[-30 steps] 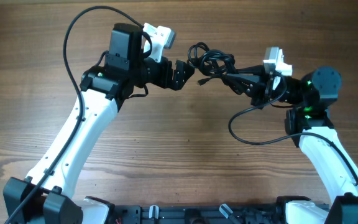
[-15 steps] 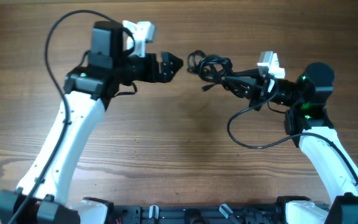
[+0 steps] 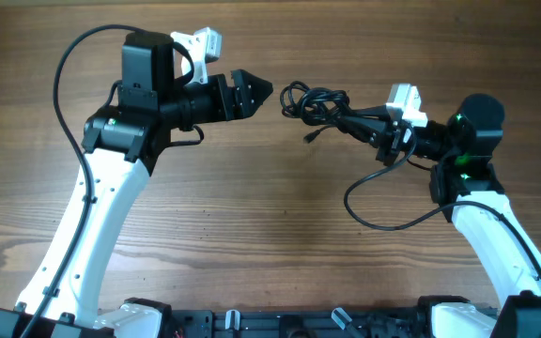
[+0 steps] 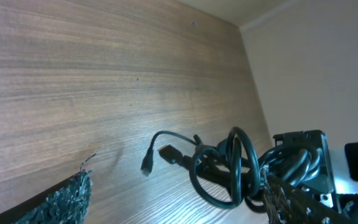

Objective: Untangle cables

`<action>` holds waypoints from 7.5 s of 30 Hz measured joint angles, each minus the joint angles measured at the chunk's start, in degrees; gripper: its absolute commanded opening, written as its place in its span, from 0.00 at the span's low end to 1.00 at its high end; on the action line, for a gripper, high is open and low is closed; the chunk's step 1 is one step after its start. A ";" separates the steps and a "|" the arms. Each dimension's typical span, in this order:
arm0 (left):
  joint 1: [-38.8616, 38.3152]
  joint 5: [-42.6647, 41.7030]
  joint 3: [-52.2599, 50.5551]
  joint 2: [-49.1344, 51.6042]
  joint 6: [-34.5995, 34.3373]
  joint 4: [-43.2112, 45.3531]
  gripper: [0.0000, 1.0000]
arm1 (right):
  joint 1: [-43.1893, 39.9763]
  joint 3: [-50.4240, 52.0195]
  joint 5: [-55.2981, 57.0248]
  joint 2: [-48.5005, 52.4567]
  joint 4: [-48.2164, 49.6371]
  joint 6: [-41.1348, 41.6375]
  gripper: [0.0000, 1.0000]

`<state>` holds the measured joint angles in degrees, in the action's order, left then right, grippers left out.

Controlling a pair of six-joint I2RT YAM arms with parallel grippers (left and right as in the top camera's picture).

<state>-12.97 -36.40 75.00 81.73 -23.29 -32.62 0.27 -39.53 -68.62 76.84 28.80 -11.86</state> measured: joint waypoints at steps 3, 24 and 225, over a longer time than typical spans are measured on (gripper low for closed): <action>-0.85 -0.02 0.00 0.00 -1.57 0.00 0.96 | 0.00 0.00 -0.37 0.00 -0.04 -0.46 0.04; -9.70 1.64 0.00 0.00 -2.97 0.02 0.83 | 0.00 0.00 -2.54 0.00 -1.38 -3.50 0.04; -10.21 38.21 0.28 1.73 -9.75 -22.36 1.00 | 0.00 0.00 -4.42 0.00 22.27 56.24 0.04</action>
<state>-23.18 1.80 75.29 83.46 -33.04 -54.98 0.27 -39.53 -73.03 76.84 51.07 44.38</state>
